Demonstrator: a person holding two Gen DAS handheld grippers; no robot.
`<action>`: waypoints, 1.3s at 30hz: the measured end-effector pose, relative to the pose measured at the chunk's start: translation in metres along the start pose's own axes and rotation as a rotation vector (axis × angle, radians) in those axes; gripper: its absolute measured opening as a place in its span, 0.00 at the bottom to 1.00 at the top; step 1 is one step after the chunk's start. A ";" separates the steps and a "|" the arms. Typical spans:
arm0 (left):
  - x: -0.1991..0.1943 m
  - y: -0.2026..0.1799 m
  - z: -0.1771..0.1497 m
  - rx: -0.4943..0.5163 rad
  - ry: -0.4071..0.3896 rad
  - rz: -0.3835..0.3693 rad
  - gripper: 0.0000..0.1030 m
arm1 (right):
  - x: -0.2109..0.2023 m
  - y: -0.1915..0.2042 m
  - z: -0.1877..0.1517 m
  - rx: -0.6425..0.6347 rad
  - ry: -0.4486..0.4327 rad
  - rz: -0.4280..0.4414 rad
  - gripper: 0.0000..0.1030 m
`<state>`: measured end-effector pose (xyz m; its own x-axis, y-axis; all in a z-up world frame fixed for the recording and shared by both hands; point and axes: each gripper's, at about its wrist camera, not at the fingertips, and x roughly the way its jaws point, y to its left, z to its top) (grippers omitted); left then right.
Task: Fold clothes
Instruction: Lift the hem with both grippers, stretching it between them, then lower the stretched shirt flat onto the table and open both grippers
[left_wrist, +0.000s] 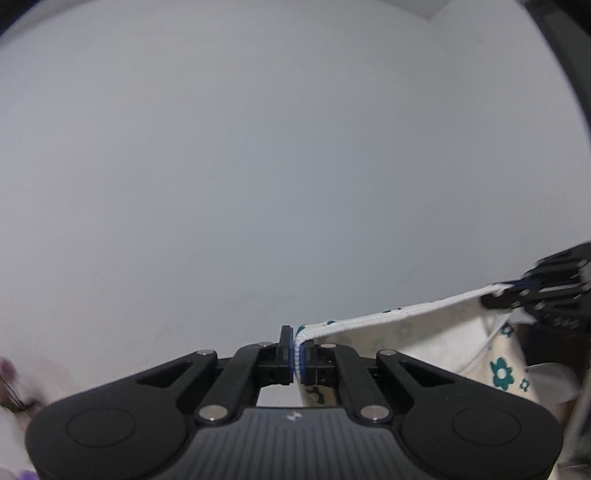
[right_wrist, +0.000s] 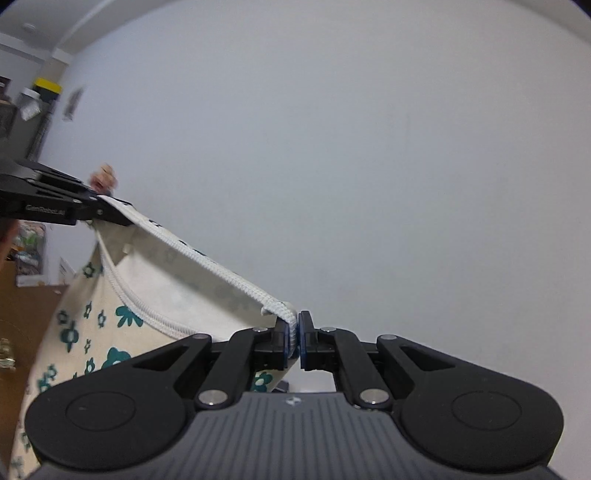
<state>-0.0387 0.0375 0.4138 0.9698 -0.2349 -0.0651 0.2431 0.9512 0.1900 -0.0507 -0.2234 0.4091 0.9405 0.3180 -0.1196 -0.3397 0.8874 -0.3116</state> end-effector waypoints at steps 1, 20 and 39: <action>0.008 0.001 0.003 0.020 -0.015 0.036 0.02 | 0.015 0.001 0.001 0.011 0.000 -0.010 0.04; -0.154 -0.092 -0.203 -0.059 0.139 -0.182 0.13 | -0.065 0.072 -0.125 -0.053 0.114 0.098 0.04; 0.057 -0.010 -0.366 -0.131 0.593 0.046 0.58 | -0.046 0.162 -0.356 0.269 0.406 0.181 0.42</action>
<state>0.0082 0.0883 0.0494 0.7952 -0.0774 -0.6014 0.1609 0.9832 0.0862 -0.1517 -0.2129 0.0280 0.7699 0.3670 -0.5220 -0.4330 0.9014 -0.0049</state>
